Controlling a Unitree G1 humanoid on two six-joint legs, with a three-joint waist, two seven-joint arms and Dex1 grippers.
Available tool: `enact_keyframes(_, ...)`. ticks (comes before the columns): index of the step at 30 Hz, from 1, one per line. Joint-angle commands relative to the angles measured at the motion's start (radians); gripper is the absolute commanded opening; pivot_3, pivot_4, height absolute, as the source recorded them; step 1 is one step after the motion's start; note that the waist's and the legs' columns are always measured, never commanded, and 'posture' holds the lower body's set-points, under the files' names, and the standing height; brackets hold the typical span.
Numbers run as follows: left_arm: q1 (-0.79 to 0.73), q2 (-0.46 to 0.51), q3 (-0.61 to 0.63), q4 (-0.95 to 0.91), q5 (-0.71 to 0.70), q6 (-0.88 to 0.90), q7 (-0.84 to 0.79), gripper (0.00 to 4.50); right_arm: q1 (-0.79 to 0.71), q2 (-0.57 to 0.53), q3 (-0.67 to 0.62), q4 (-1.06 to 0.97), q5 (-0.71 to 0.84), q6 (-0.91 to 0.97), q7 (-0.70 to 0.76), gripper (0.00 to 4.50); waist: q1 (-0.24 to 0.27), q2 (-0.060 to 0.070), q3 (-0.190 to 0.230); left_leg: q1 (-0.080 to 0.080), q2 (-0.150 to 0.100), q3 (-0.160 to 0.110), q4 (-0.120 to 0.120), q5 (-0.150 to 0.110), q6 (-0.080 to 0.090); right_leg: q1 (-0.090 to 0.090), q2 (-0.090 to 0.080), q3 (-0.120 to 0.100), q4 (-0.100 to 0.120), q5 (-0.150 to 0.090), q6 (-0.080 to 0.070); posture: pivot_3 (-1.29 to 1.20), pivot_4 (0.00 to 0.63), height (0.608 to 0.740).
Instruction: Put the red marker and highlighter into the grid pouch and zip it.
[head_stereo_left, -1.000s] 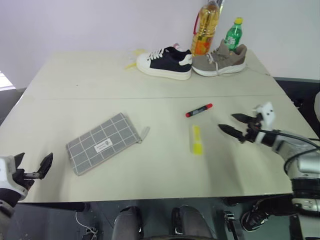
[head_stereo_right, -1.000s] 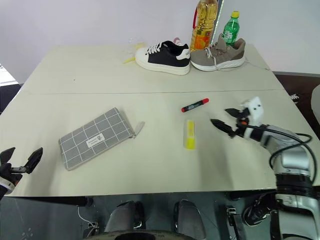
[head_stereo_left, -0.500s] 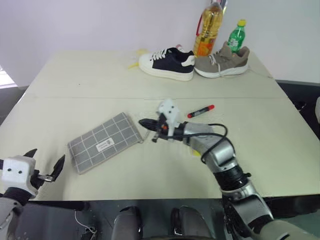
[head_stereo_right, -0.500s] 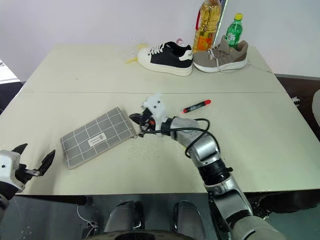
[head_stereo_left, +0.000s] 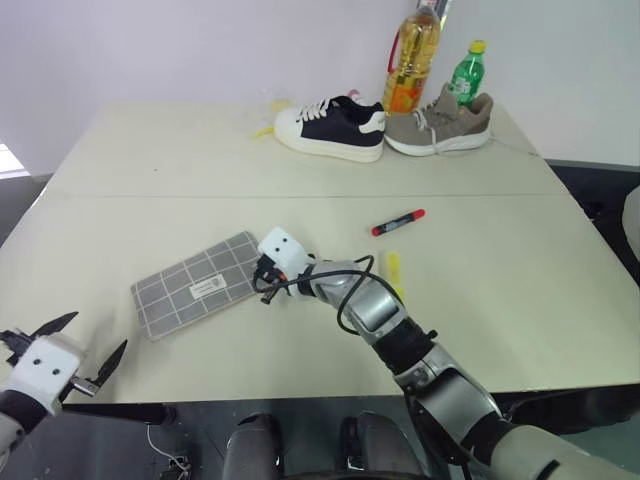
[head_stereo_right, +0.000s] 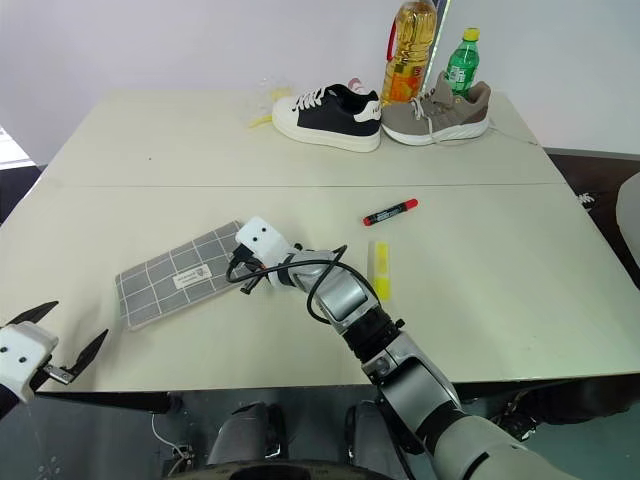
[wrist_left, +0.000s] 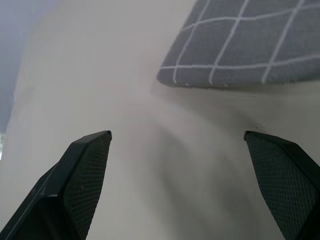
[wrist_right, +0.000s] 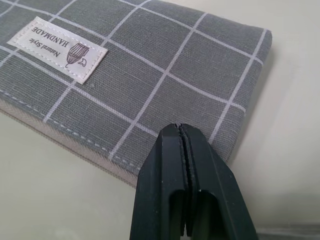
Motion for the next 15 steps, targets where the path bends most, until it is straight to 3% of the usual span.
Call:
enact_keyframes(1, -0.013, 0.061, -0.027, 0.059, 0.09, -0.152, 0.001, 4.5, -0.003, 0.011, -0.002, 0.022, -0.013, 0.013, 0.009, 0.04, -0.001, 0.0, 0.0, 0.0, 0.0, 0.0, 0.0, 0.0, -0.001, 0.0, 0.0, 0.0, 0.0, 0.0, 0.0, 0.0, 0.15, 0.705)
enact_keyframes(7, -0.155, 0.169, -0.142, 0.208, 0.274, -0.396, 0.077, 4.5, -0.003, 0.021, 0.0, 0.035, -0.023, 0.002, 0.019, 0.04, 0.001, 0.0, 0.0, 0.0, 0.0, 0.001, 0.0, 0.0, -0.001, -0.001, -0.002, 0.0, 0.001, 0.0, 0.0, 0.0, 0.15, 0.705)
enact_keyframes(13, -0.32, 0.236, -0.282, 0.411, 0.307, -0.604, 0.104, 4.5, -0.002, 0.023, -0.008, 0.039, -0.036, -0.009, 0.021, 0.04, 0.0, 0.001, 0.0, 0.001, -0.001, 0.003, 0.0, 0.0, 0.001, -0.003, -0.002, 0.0, 0.007, 0.002, 0.003, 0.0, 0.15, 0.705)
enact_keyframes(15, -0.366, 0.248, -0.313, 0.47, 0.319, -0.664, 0.126, 3.97, 0.0, 0.021, -0.009, 0.038, -0.04, -0.011, 0.021, 0.0, 0.001, 0.001, 0.0, 0.001, 0.0, 0.004, 0.0, 0.0, 0.001, -0.003, -0.002, -0.001, 0.007, 0.002, 0.003, 0.0, 0.15, 0.705)
